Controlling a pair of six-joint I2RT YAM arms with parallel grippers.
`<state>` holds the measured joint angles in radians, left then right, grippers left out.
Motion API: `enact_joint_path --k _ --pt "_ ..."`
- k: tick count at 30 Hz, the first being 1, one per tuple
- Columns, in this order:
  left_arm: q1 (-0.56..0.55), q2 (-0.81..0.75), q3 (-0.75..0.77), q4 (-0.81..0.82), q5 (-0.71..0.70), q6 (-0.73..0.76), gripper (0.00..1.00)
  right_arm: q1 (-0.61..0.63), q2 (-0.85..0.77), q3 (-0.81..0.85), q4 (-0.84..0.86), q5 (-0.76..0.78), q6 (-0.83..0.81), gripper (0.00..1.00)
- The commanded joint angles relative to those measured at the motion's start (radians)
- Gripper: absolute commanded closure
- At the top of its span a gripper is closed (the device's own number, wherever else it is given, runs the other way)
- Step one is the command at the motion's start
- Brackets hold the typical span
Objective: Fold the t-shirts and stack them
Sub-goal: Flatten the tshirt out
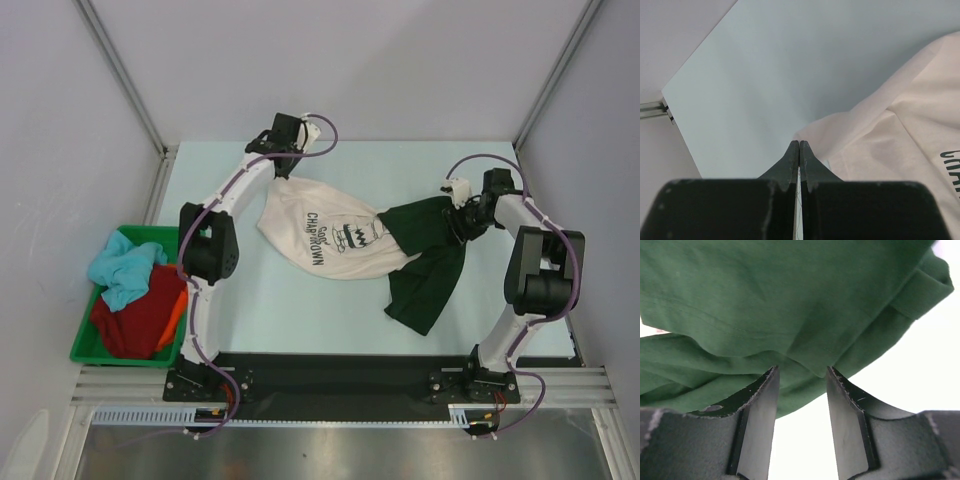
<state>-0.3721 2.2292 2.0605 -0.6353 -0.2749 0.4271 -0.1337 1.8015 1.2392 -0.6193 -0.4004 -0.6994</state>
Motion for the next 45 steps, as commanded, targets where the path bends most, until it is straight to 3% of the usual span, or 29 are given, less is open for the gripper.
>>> enact_joint_path --k 1,16,30,39,45 --pt "-0.013 -0.06 -0.003 0.011 -0.018 -0.001 0.99 -0.018 0.009 0.045 0.01 0.002 0.006 0.53" --pt "-0.036 -0.036 0.007 0.014 -0.024 0.006 1.0 -0.033 0.048 0.029 0.016 -0.005 0.021 0.56" --pt "-0.037 -0.036 0.006 0.017 -0.03 0.006 1.0 -0.038 0.068 0.043 0.038 0.0 0.037 0.71" --pt "-0.04 -0.037 0.004 0.019 -0.037 0.007 1.0 -0.038 0.076 0.042 0.064 0.017 0.055 0.63" --pt "-0.044 -0.039 0.004 0.019 -0.043 0.009 0.99 -0.038 0.087 0.045 0.069 0.023 0.052 0.63"
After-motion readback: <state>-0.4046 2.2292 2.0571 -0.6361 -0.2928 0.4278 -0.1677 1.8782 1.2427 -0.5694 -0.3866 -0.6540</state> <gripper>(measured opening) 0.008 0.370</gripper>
